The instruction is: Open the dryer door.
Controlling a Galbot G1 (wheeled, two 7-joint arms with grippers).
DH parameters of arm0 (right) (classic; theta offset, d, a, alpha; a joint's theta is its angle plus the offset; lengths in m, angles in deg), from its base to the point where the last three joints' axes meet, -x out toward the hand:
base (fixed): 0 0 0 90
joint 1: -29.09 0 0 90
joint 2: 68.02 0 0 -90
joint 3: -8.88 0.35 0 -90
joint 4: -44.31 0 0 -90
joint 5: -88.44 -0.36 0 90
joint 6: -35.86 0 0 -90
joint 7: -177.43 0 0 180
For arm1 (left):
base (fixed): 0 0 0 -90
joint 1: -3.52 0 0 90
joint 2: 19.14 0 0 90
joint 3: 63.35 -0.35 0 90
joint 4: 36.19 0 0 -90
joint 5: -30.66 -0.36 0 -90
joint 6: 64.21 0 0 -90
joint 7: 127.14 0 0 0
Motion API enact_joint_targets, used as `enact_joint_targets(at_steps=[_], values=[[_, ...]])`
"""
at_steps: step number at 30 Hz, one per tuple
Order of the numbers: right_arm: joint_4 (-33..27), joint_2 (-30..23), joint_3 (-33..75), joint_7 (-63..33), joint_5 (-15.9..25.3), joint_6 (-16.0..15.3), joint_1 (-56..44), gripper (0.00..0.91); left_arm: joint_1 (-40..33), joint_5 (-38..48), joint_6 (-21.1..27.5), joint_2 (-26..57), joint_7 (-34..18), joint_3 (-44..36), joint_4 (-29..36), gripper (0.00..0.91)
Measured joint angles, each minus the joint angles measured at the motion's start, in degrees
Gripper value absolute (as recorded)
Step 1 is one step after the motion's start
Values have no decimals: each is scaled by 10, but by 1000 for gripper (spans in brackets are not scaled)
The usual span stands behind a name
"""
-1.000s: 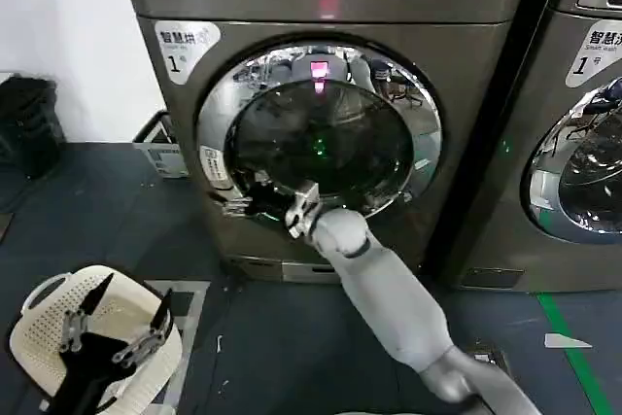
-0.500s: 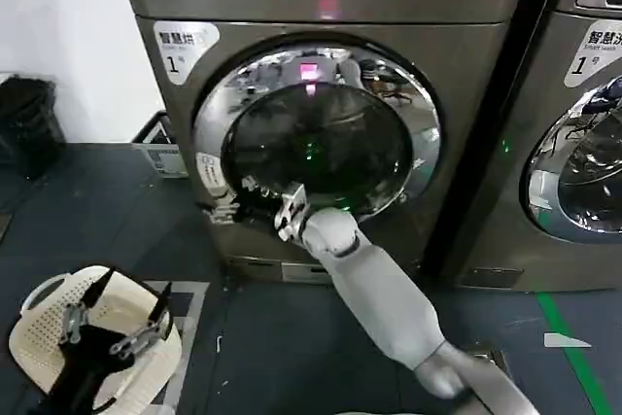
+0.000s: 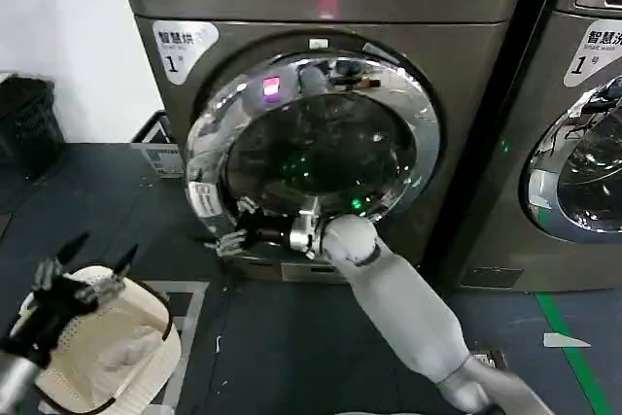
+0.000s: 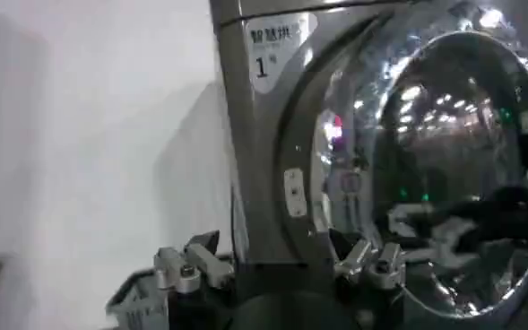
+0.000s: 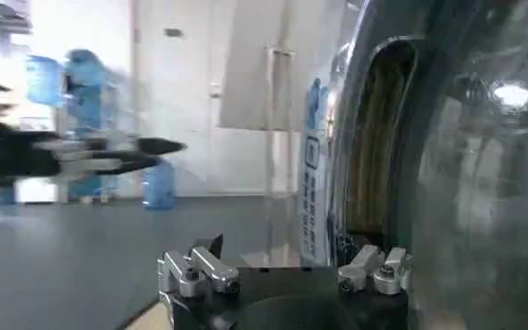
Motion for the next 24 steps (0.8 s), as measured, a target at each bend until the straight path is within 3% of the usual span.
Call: enact_joint_targets(at_steps=[10, 18, 24], values=[[69, 31, 46, 122, 13, 6, -63, 907, -67, 70, 34, 91, 0, -23, -79, 907], [115, 59, 78, 233, 18, 10, -116, 907, -132, 140, 32, 169, -6, -72, -168, 907], [151, 85, 105, 284, 15, 23, -160, 907, -155, 117, 1, 203, 29, -131, -207, 907]])
